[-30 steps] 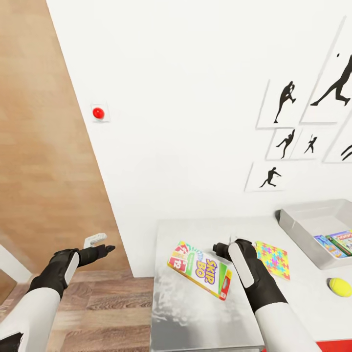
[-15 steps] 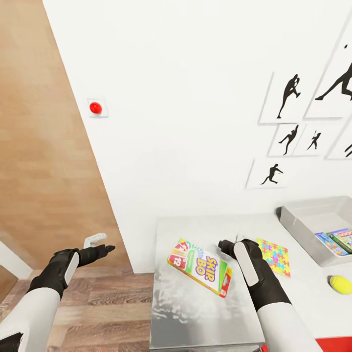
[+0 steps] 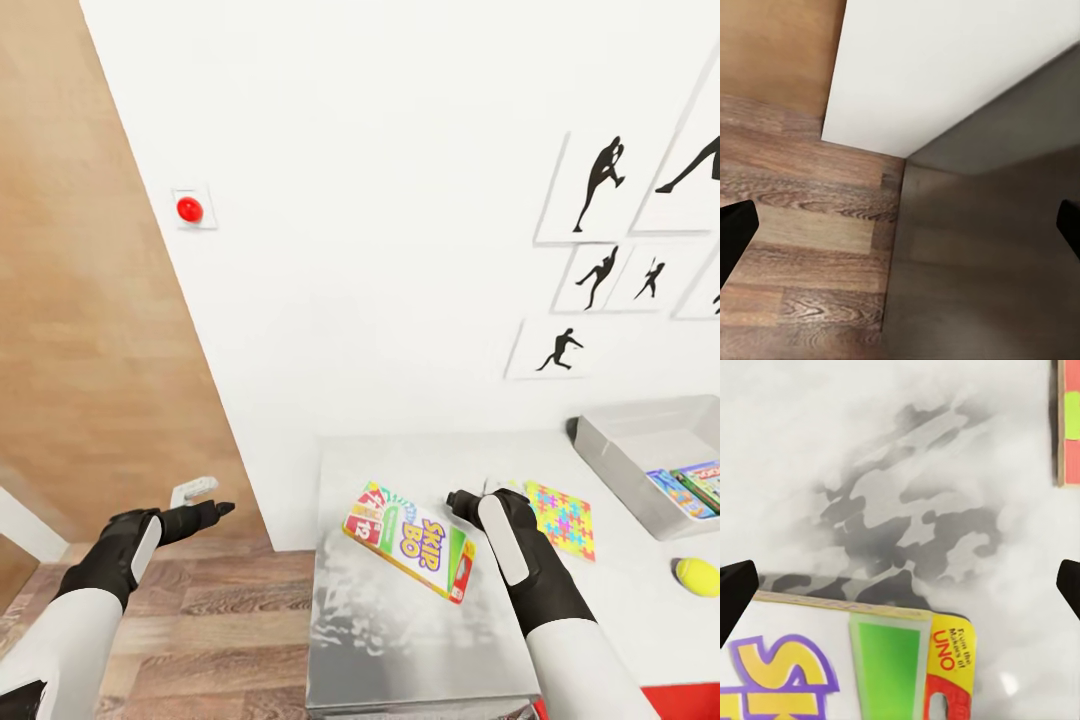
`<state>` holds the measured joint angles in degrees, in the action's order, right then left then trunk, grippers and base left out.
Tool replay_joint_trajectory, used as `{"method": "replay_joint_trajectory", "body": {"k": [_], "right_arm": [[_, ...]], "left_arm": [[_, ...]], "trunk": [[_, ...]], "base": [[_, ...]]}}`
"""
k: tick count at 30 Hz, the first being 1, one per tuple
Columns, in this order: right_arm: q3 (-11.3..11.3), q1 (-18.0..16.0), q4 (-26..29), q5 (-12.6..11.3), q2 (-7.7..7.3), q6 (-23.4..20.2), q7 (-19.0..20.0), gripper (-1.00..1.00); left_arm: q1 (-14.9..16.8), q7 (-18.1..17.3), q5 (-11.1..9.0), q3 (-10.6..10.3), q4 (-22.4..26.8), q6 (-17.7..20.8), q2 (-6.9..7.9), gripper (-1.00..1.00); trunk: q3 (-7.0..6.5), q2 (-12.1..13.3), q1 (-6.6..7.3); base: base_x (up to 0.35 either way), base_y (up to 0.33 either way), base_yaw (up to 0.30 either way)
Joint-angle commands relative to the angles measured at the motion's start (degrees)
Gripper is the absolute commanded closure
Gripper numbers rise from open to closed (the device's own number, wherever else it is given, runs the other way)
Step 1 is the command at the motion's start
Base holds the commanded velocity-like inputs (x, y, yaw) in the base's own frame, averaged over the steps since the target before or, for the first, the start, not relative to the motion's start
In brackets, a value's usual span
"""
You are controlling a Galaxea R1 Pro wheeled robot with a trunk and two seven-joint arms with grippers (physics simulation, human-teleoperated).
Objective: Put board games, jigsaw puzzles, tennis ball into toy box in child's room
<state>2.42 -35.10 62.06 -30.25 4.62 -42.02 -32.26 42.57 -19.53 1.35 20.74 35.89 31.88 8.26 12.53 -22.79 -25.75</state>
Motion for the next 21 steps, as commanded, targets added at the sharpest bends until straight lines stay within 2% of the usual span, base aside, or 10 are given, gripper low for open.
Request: {"method": "replay_joint_trajectory", "body": {"k": [1, 7, 13, 21], "right_arm": [[0.1, -0.1, 0.1, -0.6, 0.04, -0.1, -0.5, -1.0], [0.1, -0.1, 0.1, -1.0, 0.04, 0.1, -0.4, -1.0], [-0.3, 0.4, 0.1, -4.0, -0.06, 2.4, 0.0, -1.0], [-0.7, 0.7, 0.1, -4.6, -0.02, 3.1, -0.1, -1.0]], "left_arm": [[0.1, -0.3, 0.1, 0.3, 0.1, 0.4, -0.05, -1.0], [0.1, -0.3, 0.1, 0.3, 0.1, 0.4, -0.02, -1.0], [0.1, -0.4, 0.1, 0.3, 0.1, 0.4, -0.04, -1.0], [0.1, -0.4, 0.1, 0.3, 0.1, 0.4, 0.0, -1.0]], "trunk": [[0.22, -0.1, -0.03], [0.78, -0.1, -0.03], [0.98, -0.1, -0.03], [1.0, -0.1, -0.03]], "base": [[0.0, 0.0, 0.0], [0.0, 0.0, 0.0], [0.0, 0.0, 0.0], [0.0, 0.0, 0.0]]}}
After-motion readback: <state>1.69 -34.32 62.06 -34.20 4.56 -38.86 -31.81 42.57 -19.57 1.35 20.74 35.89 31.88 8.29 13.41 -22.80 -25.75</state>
